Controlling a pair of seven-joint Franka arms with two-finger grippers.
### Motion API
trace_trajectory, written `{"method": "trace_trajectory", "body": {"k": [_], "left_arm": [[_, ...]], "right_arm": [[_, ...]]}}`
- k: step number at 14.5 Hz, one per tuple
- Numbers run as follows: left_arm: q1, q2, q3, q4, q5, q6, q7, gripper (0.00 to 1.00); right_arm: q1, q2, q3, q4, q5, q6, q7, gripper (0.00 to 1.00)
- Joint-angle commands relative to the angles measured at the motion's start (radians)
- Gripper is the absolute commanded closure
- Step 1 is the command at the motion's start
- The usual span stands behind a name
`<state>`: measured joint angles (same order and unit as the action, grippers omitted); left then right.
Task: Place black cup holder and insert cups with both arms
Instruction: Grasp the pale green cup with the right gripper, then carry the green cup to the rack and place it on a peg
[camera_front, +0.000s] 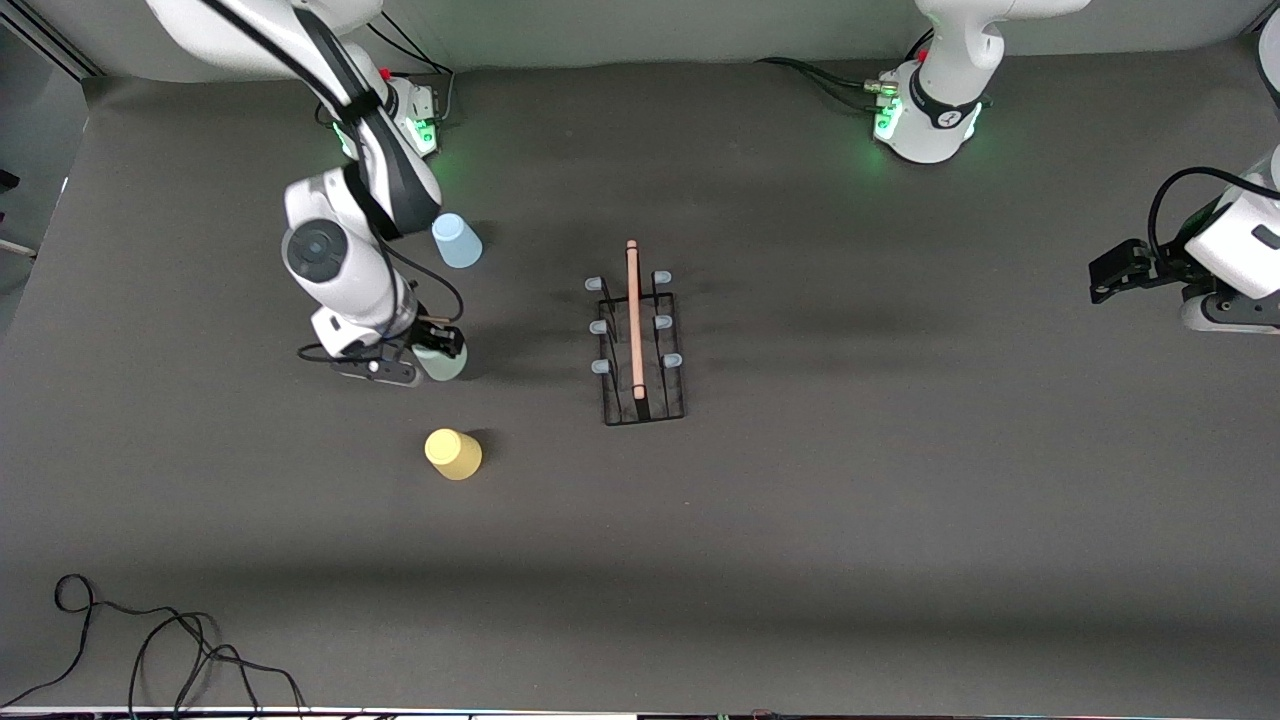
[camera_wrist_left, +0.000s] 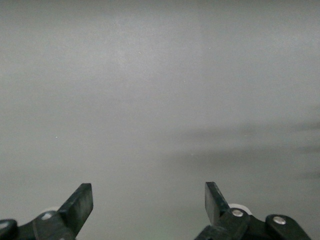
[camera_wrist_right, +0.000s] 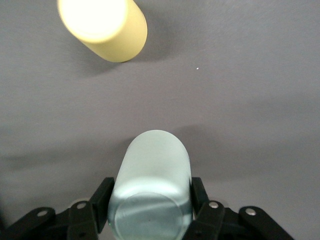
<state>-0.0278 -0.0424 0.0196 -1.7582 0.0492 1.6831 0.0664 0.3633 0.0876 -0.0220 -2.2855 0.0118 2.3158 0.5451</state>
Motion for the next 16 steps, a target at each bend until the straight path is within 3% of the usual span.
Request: {"method": "trace_trajectory", "body": {"k": [1,3,8,12,16], "left_arm": [[-0.001,-0.037,0.000,-0.030,-0.011,0.009,0.021,0.00],[-0.001,-0.037,0.000,-0.030,-0.011,0.003,0.024,0.00],[0.012,-0.048,0.005,-0.029,-0.011,-0.014,0.087,0.00],[0.012,-0.048,0.013,-0.030,-0.011,-0.008,0.092,0.00],[0.011,-0.045,0.014,-0.035,-0.011,-0.011,0.089,0.00]], "right_arm": [[0.055,-0.095,-0.001,0.064,0.037,-0.137,0.102,1.00],[0.152,-0.079,-0.004,0.136,0.092,-0.156,0.235,1.00],[0.324,-0.002,-0.003,0.245,0.093,-0.148,0.521,1.00],[0.433,0.049,-0.004,0.262,0.082,-0.098,0.673,1.00],[0.473,0.102,-0.004,0.262,0.059,-0.043,0.723,1.00]]}}
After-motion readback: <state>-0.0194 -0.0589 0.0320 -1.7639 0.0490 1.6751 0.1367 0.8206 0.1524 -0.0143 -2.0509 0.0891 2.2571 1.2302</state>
